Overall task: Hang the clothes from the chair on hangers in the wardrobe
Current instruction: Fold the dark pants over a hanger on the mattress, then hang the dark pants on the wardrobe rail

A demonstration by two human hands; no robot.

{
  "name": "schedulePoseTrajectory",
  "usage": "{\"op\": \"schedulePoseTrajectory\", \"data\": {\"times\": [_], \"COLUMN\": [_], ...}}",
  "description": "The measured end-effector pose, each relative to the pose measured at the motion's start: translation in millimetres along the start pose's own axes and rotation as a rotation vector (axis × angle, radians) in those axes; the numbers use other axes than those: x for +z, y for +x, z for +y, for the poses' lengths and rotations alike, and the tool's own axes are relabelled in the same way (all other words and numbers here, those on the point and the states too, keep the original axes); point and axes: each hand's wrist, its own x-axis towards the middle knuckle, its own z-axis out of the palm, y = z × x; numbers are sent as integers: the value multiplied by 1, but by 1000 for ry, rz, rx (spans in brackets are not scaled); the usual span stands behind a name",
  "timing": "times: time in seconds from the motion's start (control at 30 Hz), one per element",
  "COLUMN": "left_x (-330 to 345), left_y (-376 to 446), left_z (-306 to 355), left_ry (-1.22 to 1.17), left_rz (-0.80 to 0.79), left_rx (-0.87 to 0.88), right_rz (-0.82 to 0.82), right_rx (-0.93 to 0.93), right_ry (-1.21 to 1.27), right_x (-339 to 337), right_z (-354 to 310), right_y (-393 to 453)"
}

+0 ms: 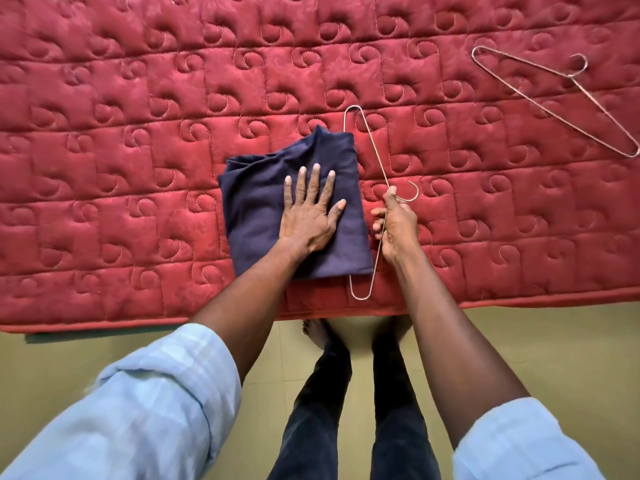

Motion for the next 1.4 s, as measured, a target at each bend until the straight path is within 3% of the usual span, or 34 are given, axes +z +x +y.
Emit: {"op": "schedulePoseTrajectory", "data": {"times": [0.23,0.4,0.67,0.83,1.0,1.2,1.3,1.4], "left_x": [-4,-5,-12,-39,-110,-240,-298,-348], "left_y": [3,2,-27,-68,-135,-238,-279,-313], "left_z": [-1,-1,4,9,12,10,-1,-3], "left_ry": [-54,-63,-216,-392,-587,-734,-543,-401], "left_rz": [-58,-60,10,41,302,798,801,667], "left_rx": [-5,-13,-171,-320,-403,-381,-216,-105], "right_rz": [-106,-111,-136,-240,-305,-541,-591,-661], "right_rx": [102,105,-57,-271,-516,-763,-827,-884], "right_ry": [259,251,170,14,-265,-696,-829,-904], "right_x": [-22,-29,-14,-1,11,3,-2,3], "right_z": [-10,-11,-41,-72,-126,-178,-200,-220], "right_y": [7,1,-46,-109,-195,-317,-367,-422]}}
